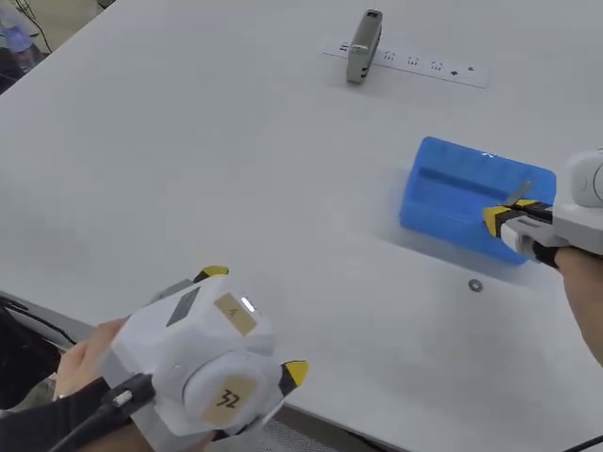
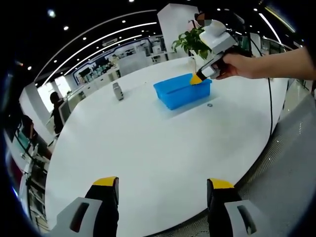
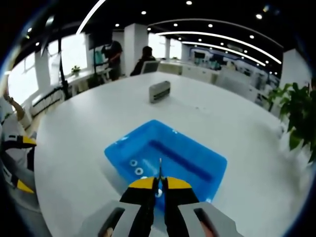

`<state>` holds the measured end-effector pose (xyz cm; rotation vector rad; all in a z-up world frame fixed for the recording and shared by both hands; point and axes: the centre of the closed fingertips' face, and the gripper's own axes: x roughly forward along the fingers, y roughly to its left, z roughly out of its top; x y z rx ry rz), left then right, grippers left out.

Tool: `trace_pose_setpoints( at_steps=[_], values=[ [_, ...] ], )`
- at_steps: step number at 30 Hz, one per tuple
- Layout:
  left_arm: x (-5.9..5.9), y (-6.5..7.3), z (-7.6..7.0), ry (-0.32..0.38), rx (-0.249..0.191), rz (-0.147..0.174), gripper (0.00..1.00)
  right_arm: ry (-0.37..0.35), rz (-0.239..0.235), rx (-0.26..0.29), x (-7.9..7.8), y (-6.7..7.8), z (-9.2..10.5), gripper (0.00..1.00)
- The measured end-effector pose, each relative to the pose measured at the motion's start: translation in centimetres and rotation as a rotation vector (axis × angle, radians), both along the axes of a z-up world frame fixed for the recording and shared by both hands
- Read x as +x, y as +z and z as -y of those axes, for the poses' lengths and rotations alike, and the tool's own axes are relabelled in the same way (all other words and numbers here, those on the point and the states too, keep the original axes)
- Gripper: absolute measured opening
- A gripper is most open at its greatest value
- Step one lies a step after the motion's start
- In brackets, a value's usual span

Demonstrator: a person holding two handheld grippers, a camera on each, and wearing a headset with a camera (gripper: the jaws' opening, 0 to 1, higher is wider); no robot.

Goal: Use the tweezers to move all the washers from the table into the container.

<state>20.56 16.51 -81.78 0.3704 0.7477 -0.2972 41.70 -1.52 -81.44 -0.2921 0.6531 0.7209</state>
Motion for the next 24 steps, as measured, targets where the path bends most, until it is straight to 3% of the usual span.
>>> trace_pose_setpoints(
  at_steps=[9, 16, 20, 24],
  values=[
    [0.0, 0.0, 0.1, -0.003, 0.001, -0.001, 0.74, -0.01, 0.002, 0.0, -0.2, 0.1, 0.1, 0.04],
    [0.0, 0.1, 0.0, -0.001, 0.0, 0.004, 0.73, -0.019, 0.016, 0.042, -0.2, 1.7, -0.1, 0.04],
    [0.0, 0.1, 0.1, -0.003, 0.001, 0.003, 0.73, -0.032, 0.026, 0.101, -0.2, 3.2, -0.6, 0.03],
    [0.0, 0.1, 0.0, -0.001, -0.001, 0.003, 0.73, -0.04, 0.061, 0.118, -0.6, 4.6, -0.2, 0.03]
  ],
)
